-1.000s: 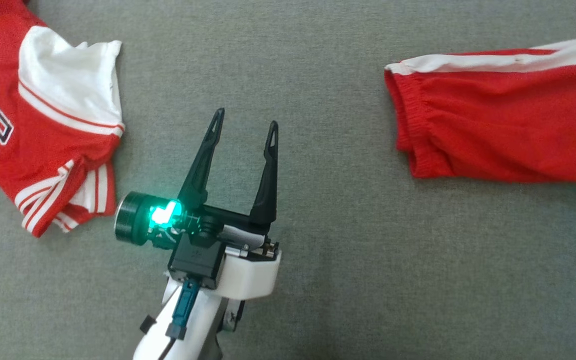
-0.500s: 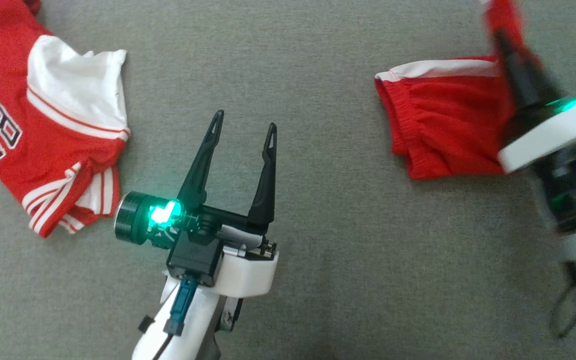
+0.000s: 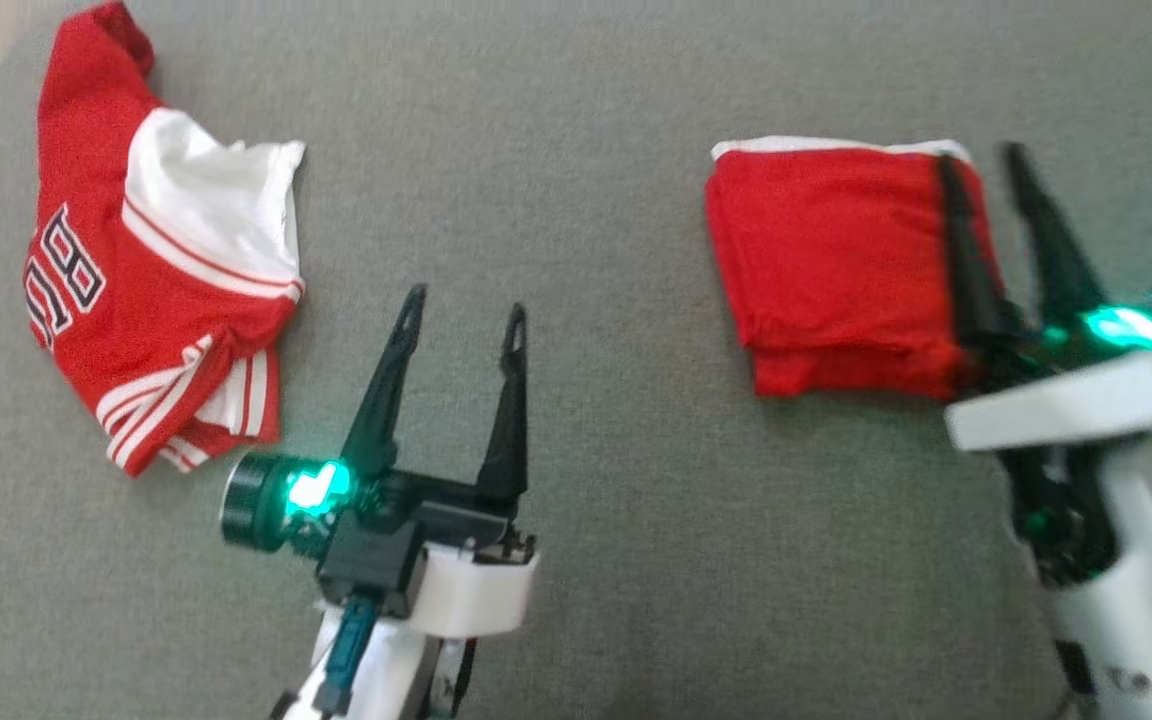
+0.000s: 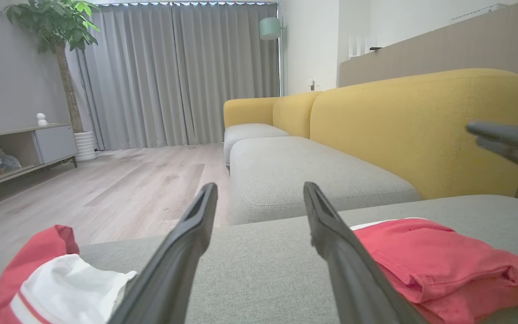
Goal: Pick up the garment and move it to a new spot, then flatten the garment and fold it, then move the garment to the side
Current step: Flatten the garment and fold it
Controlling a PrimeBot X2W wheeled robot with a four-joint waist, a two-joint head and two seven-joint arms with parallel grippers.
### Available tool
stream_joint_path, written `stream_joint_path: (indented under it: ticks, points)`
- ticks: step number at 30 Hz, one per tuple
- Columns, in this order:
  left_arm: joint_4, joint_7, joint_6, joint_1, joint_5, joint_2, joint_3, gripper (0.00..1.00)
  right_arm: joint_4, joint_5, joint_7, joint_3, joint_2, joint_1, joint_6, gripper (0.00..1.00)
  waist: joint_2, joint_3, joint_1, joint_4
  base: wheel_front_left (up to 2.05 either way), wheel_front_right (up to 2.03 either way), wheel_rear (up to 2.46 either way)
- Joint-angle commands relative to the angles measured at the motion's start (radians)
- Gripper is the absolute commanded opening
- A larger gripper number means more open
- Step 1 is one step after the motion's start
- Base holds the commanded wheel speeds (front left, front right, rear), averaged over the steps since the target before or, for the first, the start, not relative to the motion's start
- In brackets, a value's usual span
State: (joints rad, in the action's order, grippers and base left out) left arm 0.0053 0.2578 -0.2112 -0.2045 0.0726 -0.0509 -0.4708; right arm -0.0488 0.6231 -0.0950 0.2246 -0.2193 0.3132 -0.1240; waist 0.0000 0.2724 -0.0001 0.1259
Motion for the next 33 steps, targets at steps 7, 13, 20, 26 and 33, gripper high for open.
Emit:
stream_joint_path:
  ticks: [7,13,20,26,33]
  points:
    - [-0.063,0.004,-0.024,0.143,-0.013,-0.029,0.085,1.00,0.054,-0.090,-0.164,-0.075,-0.085,-0.216,-0.007,1.00,0.0000,-0.133,0.0001,-0.055,0.00,0.00,0.00]
    - [-0.053,0.004,-0.033,0.231,-0.021,-0.037,0.119,1.00,0.083,-0.258,-0.166,-0.129,-0.038,-0.359,-0.007,1.00,0.0000,-0.190,0.0001,-0.065,0.00,0.00,0.00]
    - [-0.022,0.004,-0.025,0.289,-0.020,-0.037,0.137,1.00,0.052,-0.347,-0.167,-0.156,0.009,-0.442,-0.007,1.00,0.0000,-0.244,0.0001,-0.064,0.00,0.00,0.00]
    - [0.000,0.004,-0.027,0.318,-0.011,-0.029,0.169,1.00,0.044,-0.384,-0.167,-0.155,0.031,-0.469,-0.007,1.00,0.0000,-0.272,0.0001,-0.066,0.00,0.00,0.00]
    - [0.002,0.004,-0.016,0.327,0.000,-0.018,0.193,1.00,0.036,-0.411,-0.167,-0.146,0.033,-0.476,-0.007,1.00,0.0000,-0.281,0.0001,-0.069,0.00,0.00,0.00]
